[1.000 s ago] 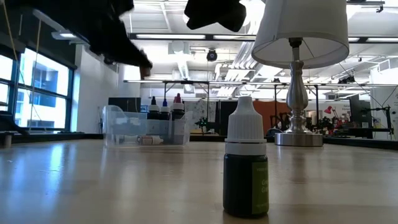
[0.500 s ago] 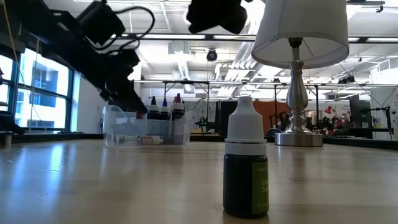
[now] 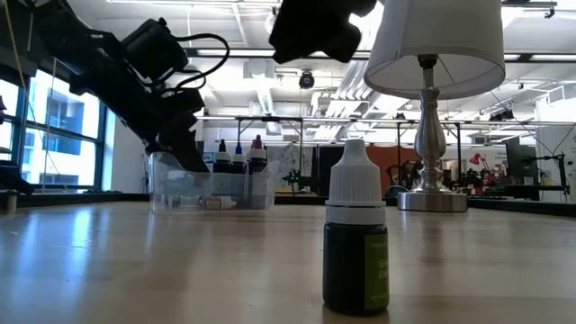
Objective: Pick & Place food coloring
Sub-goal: Put the small orange food coloring bottle into the transparent bin, then put the small green food coloring bottle into the transparent bin
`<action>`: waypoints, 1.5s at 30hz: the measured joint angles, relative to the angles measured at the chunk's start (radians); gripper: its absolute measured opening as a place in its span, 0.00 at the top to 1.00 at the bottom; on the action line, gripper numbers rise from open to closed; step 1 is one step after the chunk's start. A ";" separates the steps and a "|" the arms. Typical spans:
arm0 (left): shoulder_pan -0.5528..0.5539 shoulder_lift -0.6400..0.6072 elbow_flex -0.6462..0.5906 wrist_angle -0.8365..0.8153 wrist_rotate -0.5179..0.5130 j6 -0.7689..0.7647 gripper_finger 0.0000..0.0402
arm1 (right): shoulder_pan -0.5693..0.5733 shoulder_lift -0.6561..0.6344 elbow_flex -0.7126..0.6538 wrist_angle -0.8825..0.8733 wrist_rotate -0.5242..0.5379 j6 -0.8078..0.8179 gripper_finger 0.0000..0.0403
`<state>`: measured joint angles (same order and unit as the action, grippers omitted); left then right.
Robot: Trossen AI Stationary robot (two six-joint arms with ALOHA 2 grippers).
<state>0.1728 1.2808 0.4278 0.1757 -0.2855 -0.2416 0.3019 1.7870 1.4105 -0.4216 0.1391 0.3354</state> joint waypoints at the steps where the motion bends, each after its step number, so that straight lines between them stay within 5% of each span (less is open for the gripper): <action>1: 0.000 0.000 0.000 0.000 0.004 0.000 0.74 | 0.000 0.000 0.000 0.008 -0.003 -0.001 0.75; 17: -0.003 -0.060 0.107 -0.073 0.029 0.073 0.72 | 0.000 0.000 0.000 0.018 -0.081 0.005 0.75; 25: -0.003 -0.178 0.370 -0.460 0.317 0.080 0.72 | 0.064 0.005 -0.021 0.054 -0.224 0.000 0.75; 31: -0.003 -0.238 0.466 -0.509 0.565 0.079 0.72 | 0.141 0.010 -0.236 0.487 -0.174 -0.009 0.75; 39: -0.003 -0.269 0.475 -0.526 0.582 0.079 0.72 | 0.163 0.027 -0.523 1.011 -0.221 -0.120 0.64; 45: -0.003 -0.267 0.475 -0.523 0.582 0.076 0.72 | 0.135 0.137 -0.522 1.098 -0.299 -0.120 0.54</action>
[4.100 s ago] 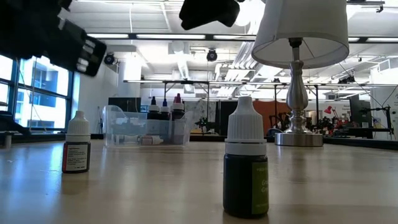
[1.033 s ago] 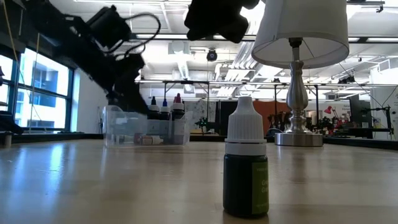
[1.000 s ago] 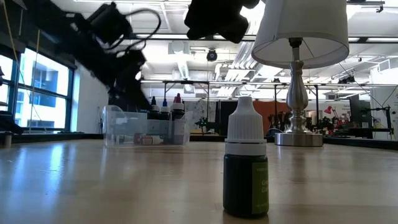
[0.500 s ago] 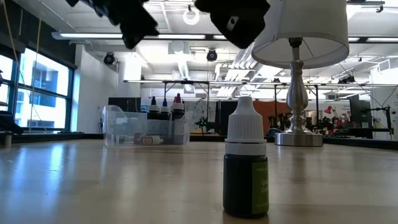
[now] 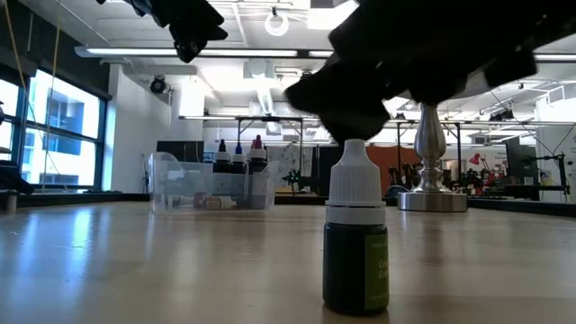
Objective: Pick & Place food coloring
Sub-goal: Put the small green food coloring bottle into the transparent bin
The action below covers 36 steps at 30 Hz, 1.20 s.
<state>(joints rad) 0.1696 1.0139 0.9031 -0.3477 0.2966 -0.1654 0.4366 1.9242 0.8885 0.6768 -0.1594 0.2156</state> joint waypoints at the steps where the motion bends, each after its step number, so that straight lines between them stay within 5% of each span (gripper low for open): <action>1: 0.000 0.002 0.000 0.000 0.000 0.000 0.72 | -0.003 0.022 0.016 0.000 -0.031 0.008 0.53; 7: 0.000 0.003 0.000 0.000 -0.001 0.000 0.72 | -0.012 0.117 0.110 -0.049 -0.190 -0.011 0.53; 19: 0.000 0.003 0.000 -0.013 0.000 0.000 0.72 | -0.025 0.173 0.166 -0.213 -0.183 -0.093 0.59; 36: 0.000 0.003 0.000 -0.023 -0.045 0.000 0.72 | -0.095 0.175 0.161 -0.127 -0.048 -0.272 0.72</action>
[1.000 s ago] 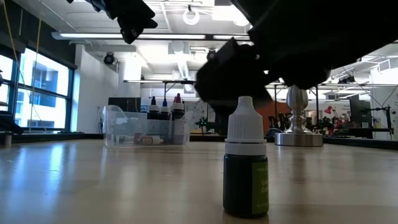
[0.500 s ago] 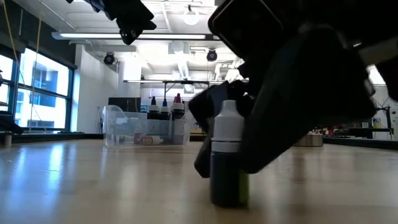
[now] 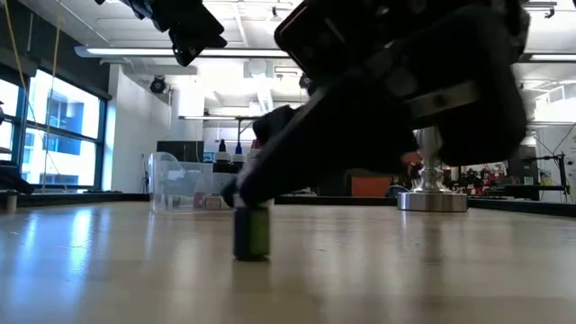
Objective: Pick & Place food coloring
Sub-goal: Put the small green food coloring bottle into the transparent bin
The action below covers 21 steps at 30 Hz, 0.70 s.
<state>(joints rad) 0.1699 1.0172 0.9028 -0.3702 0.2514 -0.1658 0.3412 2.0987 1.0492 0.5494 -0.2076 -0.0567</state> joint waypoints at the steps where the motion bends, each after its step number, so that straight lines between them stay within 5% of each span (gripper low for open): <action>1: 0.000 0.000 0.000 0.000 0.001 0.000 0.72 | -0.008 0.000 0.000 0.006 0.007 -0.012 0.72; 9: 0.000 0.000 0.000 0.000 0.001 0.000 0.72 | -0.110 0.000 0.000 0.037 0.037 -0.031 0.89; 15: 0.000 -0.033 -0.002 -0.019 0.001 0.002 0.72 | -0.192 0.000 0.000 0.130 0.043 -0.030 0.89; 21: 0.000 -0.084 -0.002 -0.086 -0.001 0.004 0.72 | -0.251 0.000 0.063 0.248 0.263 -0.096 0.85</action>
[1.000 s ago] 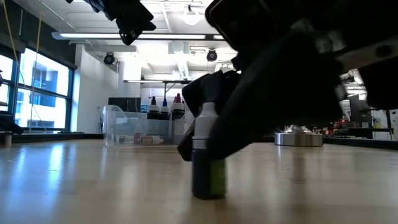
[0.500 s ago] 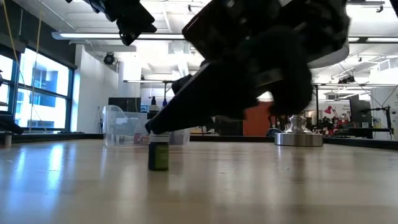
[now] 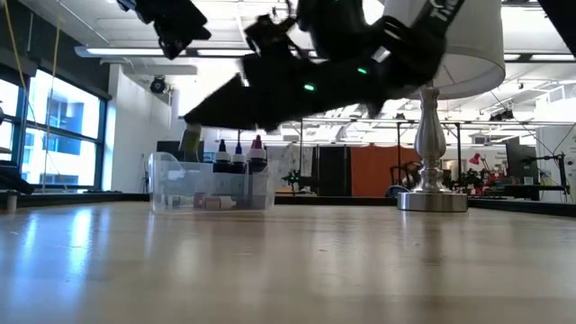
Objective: Pick & Place food coloring
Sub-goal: Put the small green food coloring bottle into the transparent bin
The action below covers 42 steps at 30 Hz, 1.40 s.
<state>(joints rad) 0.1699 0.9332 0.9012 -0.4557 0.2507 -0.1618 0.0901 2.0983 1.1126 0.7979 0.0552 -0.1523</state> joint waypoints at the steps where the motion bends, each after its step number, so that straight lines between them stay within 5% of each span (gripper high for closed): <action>1: 0.000 -0.011 0.000 -0.009 -0.002 0.001 0.72 | -0.010 0.000 0.021 -0.003 0.058 -0.025 0.87; 5: 0.000 -0.043 0.000 -0.039 -0.027 0.027 0.72 | -0.066 0.000 0.123 -0.066 0.198 -0.071 0.89; 13: 0.000 -0.078 0.001 -0.094 -0.114 0.035 0.72 | -0.192 0.128 0.354 -0.363 0.014 0.149 0.86; 22: 0.000 -0.080 0.001 -0.185 -0.186 0.035 0.72 | -0.196 0.250 0.484 -0.481 0.042 0.145 0.88; 32: 0.000 -0.080 0.001 -0.193 -0.191 0.034 0.72 | -0.196 0.252 0.505 -0.533 0.093 0.148 0.70; 42: 0.000 -0.080 0.001 -0.197 -0.192 0.034 0.72 | -0.136 0.115 0.568 -0.636 0.082 -0.008 0.71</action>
<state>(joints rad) 0.1699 0.8536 0.9020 -0.6527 0.0589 -0.1276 -0.0454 2.2131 1.6811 0.1623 0.1377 -0.1608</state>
